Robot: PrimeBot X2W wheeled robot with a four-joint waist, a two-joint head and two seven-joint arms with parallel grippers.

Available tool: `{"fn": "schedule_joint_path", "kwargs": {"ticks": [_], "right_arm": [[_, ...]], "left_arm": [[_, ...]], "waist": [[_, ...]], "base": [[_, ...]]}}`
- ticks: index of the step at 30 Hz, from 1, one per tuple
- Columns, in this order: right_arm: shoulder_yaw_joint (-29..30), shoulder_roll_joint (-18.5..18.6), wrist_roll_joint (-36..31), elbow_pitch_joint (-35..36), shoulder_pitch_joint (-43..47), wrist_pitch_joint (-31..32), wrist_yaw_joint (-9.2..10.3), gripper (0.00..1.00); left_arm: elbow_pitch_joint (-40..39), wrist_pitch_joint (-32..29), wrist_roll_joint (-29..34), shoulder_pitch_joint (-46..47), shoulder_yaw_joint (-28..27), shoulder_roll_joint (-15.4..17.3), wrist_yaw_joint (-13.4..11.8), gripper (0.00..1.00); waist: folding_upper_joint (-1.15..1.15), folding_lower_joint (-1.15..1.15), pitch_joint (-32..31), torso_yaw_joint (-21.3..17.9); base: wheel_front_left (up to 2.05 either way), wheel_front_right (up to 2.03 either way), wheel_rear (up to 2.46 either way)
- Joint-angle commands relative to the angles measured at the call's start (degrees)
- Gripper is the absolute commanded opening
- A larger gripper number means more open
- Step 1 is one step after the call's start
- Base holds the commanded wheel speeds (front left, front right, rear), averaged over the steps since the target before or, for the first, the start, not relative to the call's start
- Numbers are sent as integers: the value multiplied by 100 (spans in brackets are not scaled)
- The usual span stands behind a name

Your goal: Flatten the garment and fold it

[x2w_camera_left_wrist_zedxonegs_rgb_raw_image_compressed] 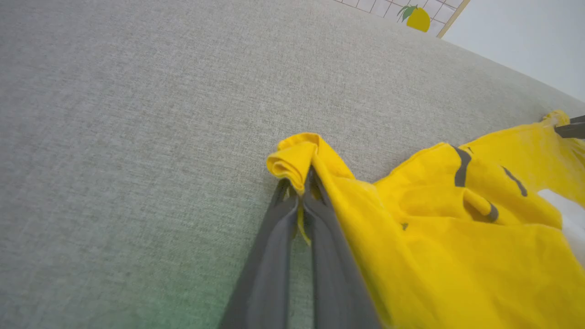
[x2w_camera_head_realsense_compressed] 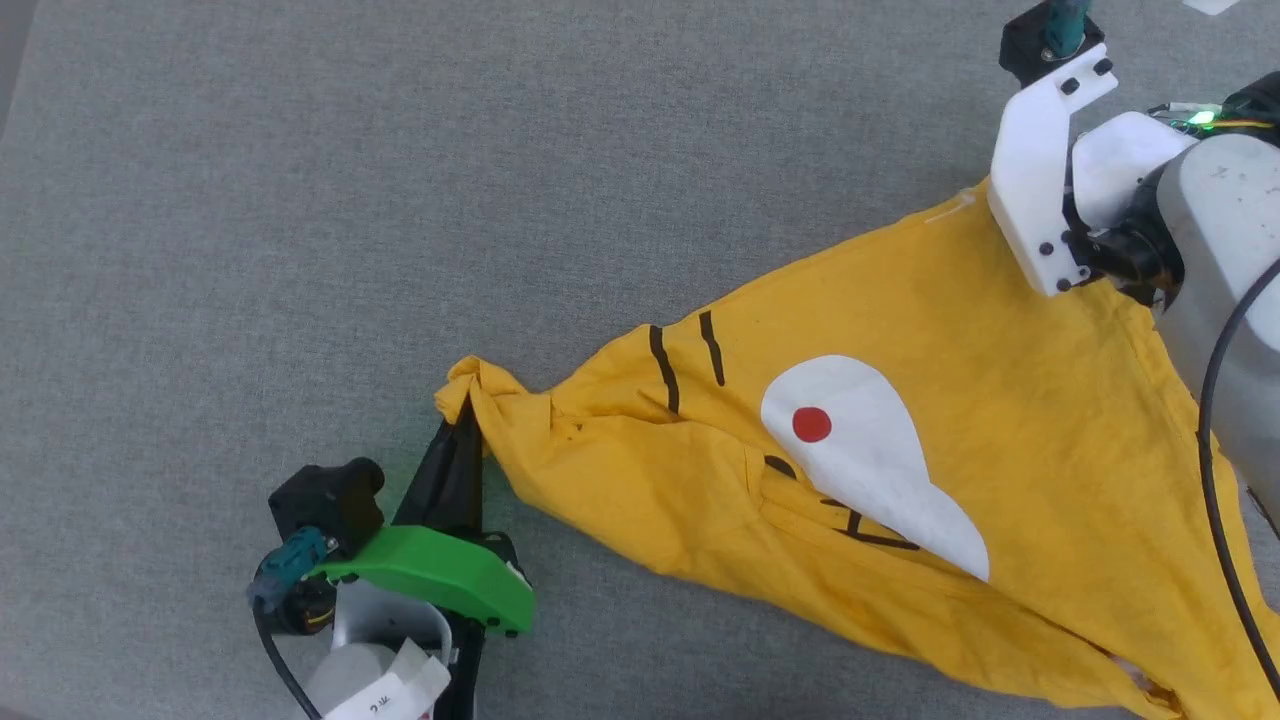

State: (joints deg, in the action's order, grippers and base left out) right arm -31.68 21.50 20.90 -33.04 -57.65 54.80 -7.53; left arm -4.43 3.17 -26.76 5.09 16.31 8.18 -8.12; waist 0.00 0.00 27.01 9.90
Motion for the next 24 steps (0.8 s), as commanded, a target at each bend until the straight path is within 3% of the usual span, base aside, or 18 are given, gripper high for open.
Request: {"fn": "schedule_joint_path", "kwargs": {"ticks": [1, 8, 14, 19, 24], "right_arm": [[-118, -56, 166, -173, 350, 65, 4, 0], [595, 98, 689, 326, 654, -961, 4, 0], [1386, 341, 1253, 1302, 1897, -1589, 4, 0], [2114, 318, 1443, 2143, 3372, -1589, 4, 0], [2696, -74, 1704, 2950, 4862, -1147, 4, 0]], "left_arm": [[26, 34, -11, 96, -28, 36, 29, 0], [103, -2, -77, -34, -160, 197, 3, 0], [69, -84, -187, -408, -284, 310, -96, 0], [52, -123, -323, -667, -339, 331, -113, 0], [115, 3, -568, -801, -371, 256, 46, 0]], "waist": [[0, 0, -181, -110], [0, 0, -934, -475], [0, 0, -1661, -913], [0, 0, -1980, -1194], [0, 0, -2145, -1340]], "base": [[0, 0, 0], [0, 0, 0], [0, 0, 0], [0, 0, 0], [0, 0, 0]]}}
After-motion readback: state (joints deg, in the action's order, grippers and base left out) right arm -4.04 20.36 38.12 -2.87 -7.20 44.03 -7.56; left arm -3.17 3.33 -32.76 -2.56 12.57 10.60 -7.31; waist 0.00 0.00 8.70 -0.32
